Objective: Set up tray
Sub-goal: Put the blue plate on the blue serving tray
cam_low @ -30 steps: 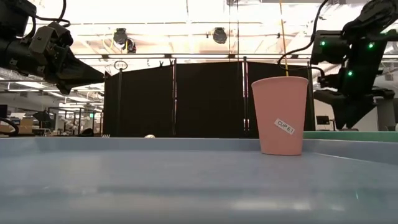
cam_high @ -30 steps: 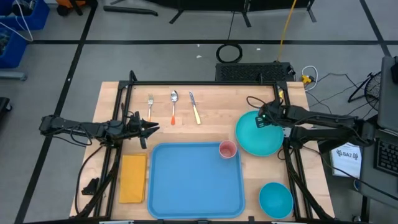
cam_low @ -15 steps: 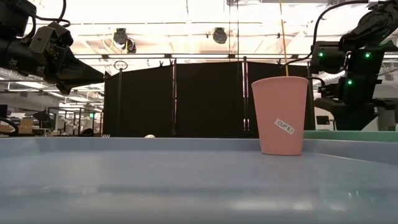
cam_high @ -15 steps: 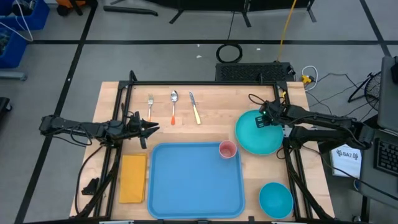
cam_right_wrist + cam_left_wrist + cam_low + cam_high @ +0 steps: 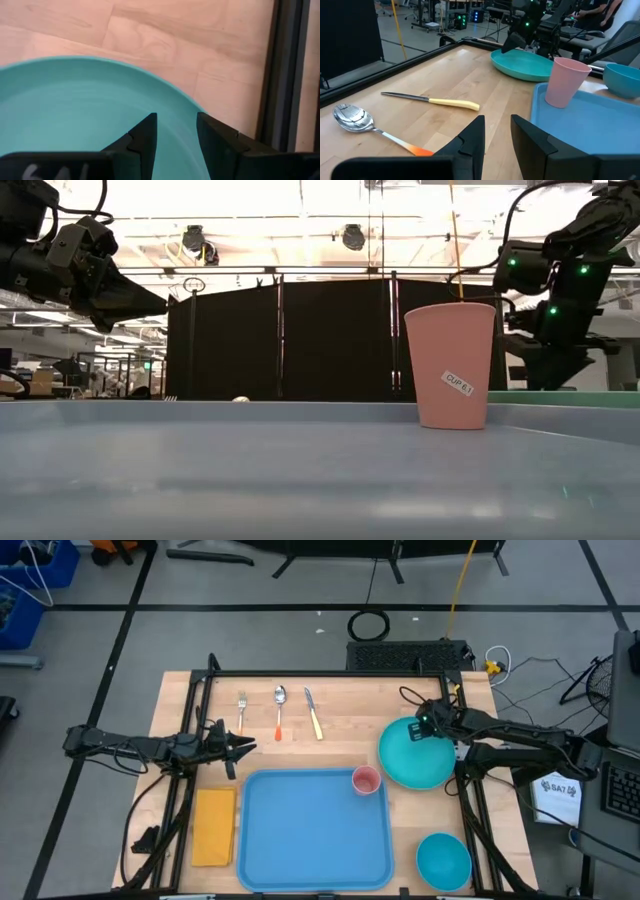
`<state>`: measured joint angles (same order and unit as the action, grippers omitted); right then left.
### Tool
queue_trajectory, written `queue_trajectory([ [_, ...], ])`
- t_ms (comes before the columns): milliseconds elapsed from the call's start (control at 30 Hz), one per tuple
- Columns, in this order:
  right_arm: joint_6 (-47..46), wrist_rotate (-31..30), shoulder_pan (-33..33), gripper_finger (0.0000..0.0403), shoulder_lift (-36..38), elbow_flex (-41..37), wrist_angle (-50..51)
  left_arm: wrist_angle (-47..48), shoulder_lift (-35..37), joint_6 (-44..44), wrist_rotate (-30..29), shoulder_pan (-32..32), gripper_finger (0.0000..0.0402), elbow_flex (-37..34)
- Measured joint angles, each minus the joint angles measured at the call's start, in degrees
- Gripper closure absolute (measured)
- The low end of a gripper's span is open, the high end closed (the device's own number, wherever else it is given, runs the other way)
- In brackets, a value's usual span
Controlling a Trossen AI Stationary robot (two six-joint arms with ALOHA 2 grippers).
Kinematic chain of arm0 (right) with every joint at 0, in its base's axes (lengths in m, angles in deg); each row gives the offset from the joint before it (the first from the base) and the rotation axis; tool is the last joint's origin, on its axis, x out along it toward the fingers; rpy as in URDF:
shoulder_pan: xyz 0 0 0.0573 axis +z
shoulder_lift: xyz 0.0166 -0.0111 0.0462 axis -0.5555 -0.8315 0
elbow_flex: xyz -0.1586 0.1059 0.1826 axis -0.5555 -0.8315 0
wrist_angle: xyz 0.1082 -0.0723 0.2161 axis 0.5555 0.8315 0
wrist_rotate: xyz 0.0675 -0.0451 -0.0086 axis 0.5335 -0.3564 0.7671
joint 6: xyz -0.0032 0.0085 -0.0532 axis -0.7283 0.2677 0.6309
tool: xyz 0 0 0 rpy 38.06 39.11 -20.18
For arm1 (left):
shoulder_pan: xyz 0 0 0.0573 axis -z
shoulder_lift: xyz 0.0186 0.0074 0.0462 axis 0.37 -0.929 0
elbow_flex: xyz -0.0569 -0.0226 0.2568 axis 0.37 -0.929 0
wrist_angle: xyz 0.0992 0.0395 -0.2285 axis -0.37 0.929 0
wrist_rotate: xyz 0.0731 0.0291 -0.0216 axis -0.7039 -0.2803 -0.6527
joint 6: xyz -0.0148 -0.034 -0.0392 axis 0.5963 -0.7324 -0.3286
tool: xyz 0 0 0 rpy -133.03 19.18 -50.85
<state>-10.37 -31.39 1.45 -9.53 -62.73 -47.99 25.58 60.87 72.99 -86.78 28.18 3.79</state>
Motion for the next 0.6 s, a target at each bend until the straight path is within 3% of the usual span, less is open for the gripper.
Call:
queue_trajectory([
  [433, 3.23, -3.12, -0.22, 0.0275, 0.02, 2.36, 0.14, 0.85, -0.02, -0.13, 0.02, 0.0, 0.0304, 0.0],
  [600, 2.28, -3.3, -2.49, 0.0275, 0.0, 2.36, 6.66, 0.84, -0.01, -0.15, 0.02, 0.0, 0.0304, 0.0],
])
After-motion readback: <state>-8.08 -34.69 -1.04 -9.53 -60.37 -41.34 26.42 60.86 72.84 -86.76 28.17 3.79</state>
